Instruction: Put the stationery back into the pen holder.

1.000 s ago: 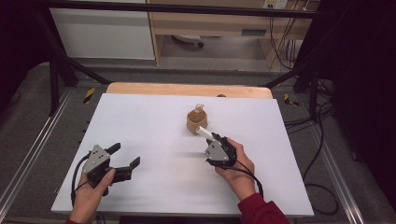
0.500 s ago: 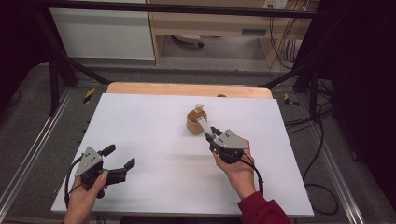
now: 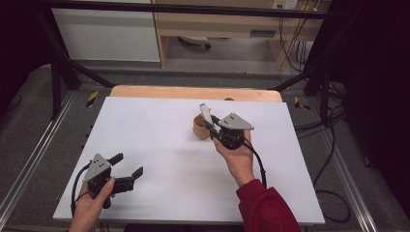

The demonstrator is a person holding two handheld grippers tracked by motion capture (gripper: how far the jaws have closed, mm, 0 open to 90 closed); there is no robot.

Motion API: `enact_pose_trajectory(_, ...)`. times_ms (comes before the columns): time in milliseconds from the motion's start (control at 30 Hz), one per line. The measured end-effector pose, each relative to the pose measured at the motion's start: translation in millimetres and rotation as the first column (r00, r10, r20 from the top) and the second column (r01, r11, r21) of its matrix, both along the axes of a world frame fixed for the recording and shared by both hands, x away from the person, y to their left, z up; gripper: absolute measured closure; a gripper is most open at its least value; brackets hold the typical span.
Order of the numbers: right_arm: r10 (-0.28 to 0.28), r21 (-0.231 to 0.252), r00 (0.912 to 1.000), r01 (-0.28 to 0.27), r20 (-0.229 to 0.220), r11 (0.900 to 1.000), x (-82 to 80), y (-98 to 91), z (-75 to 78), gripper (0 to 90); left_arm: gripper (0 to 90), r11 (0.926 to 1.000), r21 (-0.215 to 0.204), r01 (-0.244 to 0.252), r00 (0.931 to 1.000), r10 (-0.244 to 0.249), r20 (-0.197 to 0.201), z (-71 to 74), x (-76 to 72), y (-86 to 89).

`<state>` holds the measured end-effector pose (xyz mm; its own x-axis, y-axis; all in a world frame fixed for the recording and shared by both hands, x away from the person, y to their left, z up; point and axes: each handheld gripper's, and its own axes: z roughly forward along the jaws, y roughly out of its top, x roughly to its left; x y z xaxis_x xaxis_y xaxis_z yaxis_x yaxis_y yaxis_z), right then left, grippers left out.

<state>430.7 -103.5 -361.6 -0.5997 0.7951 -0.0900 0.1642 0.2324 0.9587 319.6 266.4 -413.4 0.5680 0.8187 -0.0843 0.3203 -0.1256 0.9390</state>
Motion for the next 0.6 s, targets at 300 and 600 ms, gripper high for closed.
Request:
enact_pose_trajectory(300, -0.061, 0.058, 0.9981, 0.061, -0.014, 0.9965, 23.5, 3.8, -0.3, 67.7, 8.4, 0.9996, 0.025, 0.010, 0.9999, -0.010, -0.009, -2.1, 1.7, -8.1)
enact_pose_trajectory(600, -0.077, 0.110, 0.9947, 0.084, -0.069, 0.9904, 48.4, 4.4, -7.5, 67.7, 8.4, 0.9992, 0.027, 0.031, 0.9995, -0.030, -0.013, -3.1, 0.5, -11.7)
